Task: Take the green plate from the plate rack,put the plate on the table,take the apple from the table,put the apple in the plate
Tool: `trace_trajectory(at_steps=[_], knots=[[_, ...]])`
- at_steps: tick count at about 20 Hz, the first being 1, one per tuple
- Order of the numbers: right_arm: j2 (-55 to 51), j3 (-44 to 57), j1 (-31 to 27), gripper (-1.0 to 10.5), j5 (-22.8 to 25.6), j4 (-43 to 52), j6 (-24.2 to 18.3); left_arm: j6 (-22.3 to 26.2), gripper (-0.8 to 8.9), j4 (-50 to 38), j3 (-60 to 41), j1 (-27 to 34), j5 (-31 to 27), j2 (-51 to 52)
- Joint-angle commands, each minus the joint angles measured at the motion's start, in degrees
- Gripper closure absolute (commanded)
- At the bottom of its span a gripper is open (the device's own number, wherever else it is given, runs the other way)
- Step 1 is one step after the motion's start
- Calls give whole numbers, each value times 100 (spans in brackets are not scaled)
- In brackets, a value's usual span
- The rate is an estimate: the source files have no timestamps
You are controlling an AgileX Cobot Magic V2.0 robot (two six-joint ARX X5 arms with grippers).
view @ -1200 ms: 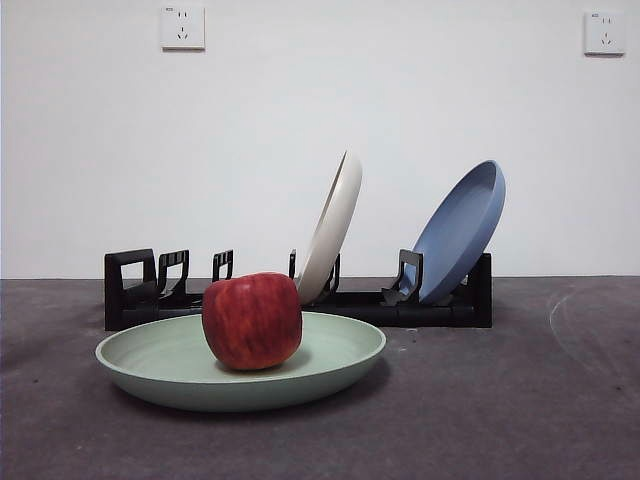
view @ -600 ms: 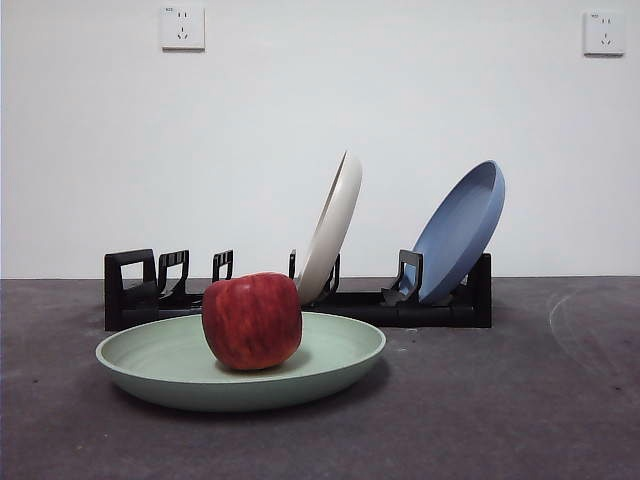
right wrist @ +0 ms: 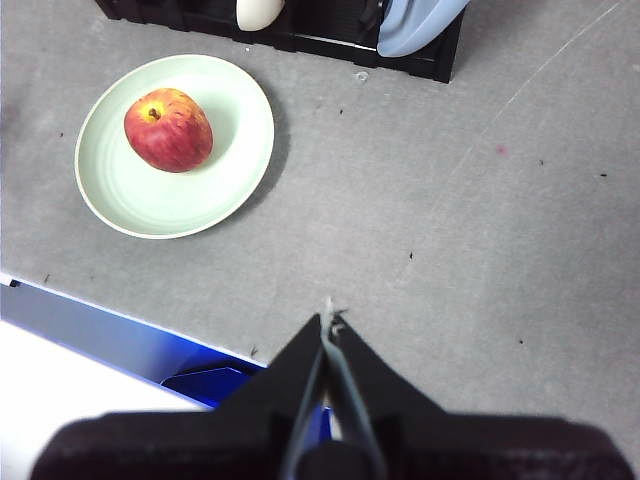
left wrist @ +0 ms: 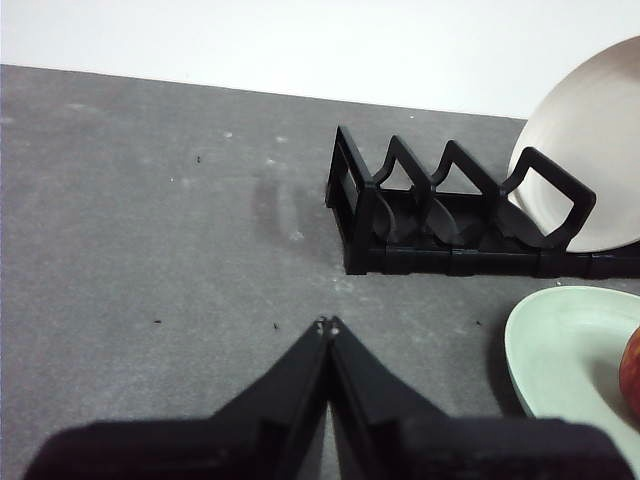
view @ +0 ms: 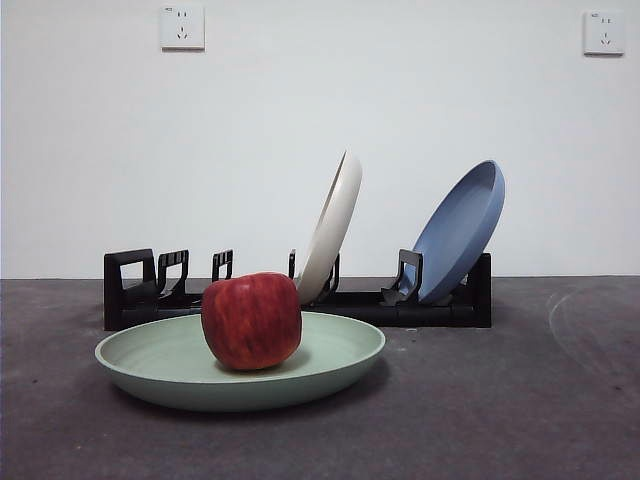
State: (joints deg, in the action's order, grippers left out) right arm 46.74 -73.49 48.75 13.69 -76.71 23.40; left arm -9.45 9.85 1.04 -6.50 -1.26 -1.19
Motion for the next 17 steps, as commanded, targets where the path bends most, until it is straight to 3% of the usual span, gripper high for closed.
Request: trace_trajectory(at_steps=[1,13,17], knots=[[-4,42,4,946,26,26,48,74,817,-39,-44,20,17,-31],[-4,11,37,946,79,42,197,74,817,-37,-44,20,17,-240],[39,85,-284,946,1353,1069,-546,74,817,-37,-44,20,20,-262]])
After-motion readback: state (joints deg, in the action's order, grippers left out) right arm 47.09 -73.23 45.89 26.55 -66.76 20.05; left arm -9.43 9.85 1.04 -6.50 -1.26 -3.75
